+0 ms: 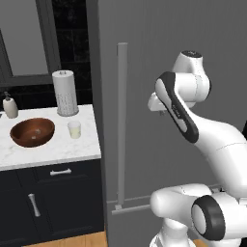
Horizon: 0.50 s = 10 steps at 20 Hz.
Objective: Grab a lemon wedge from the fridge and one ice cube from the ice bowl, and put them in the glass of lemonade.
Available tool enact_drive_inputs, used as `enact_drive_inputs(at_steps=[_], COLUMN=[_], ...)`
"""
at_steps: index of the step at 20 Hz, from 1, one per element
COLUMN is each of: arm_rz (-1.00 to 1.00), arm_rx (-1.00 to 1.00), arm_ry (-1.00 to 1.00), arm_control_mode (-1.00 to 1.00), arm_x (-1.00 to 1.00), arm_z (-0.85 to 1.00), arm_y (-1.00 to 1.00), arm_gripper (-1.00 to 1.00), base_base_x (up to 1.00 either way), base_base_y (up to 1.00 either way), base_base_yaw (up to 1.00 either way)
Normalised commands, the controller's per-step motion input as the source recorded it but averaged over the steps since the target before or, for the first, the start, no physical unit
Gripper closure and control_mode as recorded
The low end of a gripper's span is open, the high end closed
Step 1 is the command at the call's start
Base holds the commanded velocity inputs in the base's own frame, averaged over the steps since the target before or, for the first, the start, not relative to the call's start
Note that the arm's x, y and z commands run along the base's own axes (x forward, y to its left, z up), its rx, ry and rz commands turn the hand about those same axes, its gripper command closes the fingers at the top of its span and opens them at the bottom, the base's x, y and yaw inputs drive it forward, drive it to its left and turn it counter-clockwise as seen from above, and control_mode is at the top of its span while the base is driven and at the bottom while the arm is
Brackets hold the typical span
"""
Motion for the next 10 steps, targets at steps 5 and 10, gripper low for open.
enact_drive_inputs(at_steps=[5,10], arm_rz=[0.0,0.0], arm_rx=[0.0,0.0], arm_ry=[0.0,0.0], arm_control_mode=[-1.0,-1.0], arm_x=[-0.57,-0.89], arm_z=[-0.13,-0.41], arm_y=[0.0,-0.06], arm_gripper=[-1.0,-1.0], base_base_x=[0.0,0.0], base_base_y=[0.0,0.0], base_base_yaw=[0.0,0.0])
